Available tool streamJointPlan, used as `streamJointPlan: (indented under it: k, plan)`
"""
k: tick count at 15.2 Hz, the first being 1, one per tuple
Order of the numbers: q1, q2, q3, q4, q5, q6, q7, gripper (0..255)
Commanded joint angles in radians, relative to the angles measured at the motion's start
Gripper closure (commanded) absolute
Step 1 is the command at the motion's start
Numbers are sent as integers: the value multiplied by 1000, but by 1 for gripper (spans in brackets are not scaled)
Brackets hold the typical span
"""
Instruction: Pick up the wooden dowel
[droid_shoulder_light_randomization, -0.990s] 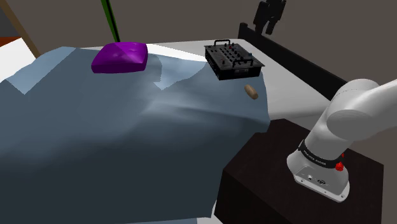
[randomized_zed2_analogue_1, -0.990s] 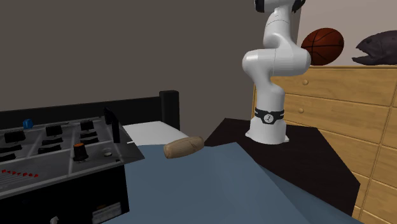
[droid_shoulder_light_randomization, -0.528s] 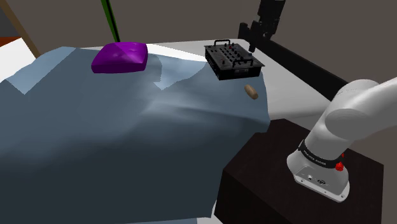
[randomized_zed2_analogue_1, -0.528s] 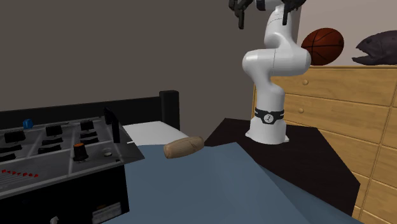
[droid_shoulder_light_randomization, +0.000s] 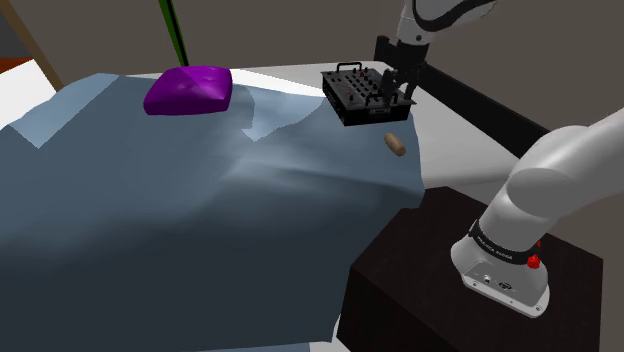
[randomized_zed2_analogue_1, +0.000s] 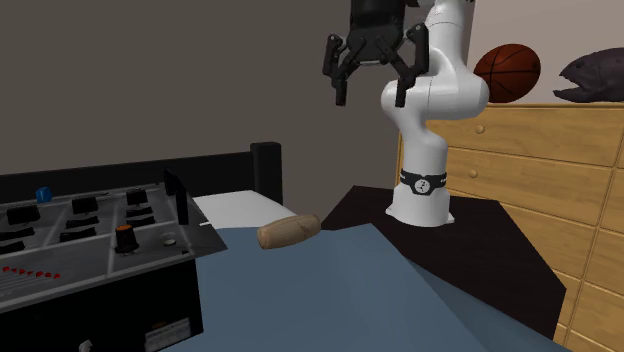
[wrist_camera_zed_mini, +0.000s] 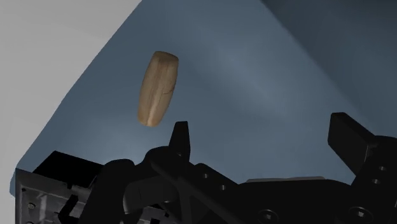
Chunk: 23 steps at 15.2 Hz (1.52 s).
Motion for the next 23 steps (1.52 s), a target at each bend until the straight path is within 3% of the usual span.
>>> streamJointPlan:
  k: [1,8,16,23]
  plan:
    - [-17,32,-8,-26,-13,58,17,0]
    - [-81,226,-52,-68,-59,291,63,0]
    - [-145,501,-108,-45,-94,541,115,0]
    - [-149,600,-113,-52,-88,647,119,0]
